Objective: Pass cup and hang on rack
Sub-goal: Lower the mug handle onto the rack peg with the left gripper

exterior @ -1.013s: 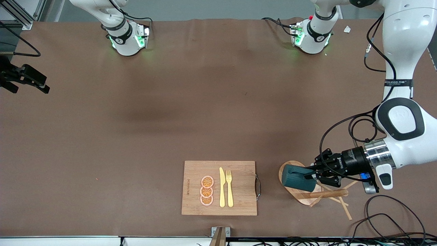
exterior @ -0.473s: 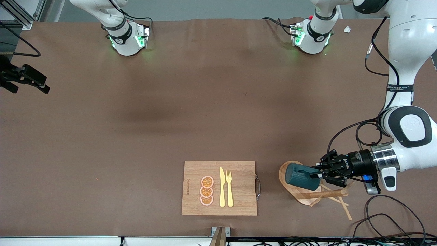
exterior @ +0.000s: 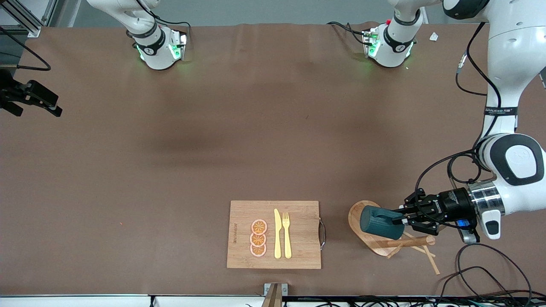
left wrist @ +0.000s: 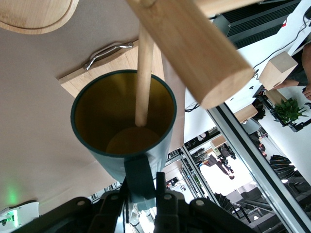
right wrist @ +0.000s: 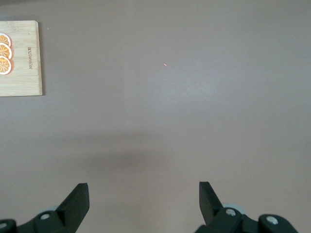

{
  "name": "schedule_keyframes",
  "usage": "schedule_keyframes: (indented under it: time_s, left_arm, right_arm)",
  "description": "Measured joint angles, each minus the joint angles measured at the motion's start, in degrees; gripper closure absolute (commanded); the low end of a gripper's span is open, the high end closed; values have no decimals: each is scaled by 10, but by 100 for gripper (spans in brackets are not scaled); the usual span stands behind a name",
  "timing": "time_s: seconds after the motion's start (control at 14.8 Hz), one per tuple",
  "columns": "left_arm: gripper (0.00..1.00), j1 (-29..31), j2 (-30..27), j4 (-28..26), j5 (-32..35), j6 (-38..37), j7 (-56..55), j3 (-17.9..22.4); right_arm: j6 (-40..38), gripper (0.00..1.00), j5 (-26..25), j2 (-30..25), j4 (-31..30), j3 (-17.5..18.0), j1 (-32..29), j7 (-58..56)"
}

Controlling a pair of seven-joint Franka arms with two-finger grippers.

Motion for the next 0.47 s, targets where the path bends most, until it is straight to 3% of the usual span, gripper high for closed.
schedule_keyframes:
  time_s: [0.47]
  left_arm:
    - [100, 21, 1, 0, -1, 0, 18, 0]
  right_arm:
    - [0, 0, 0, 0, 0, 0, 0, 0]
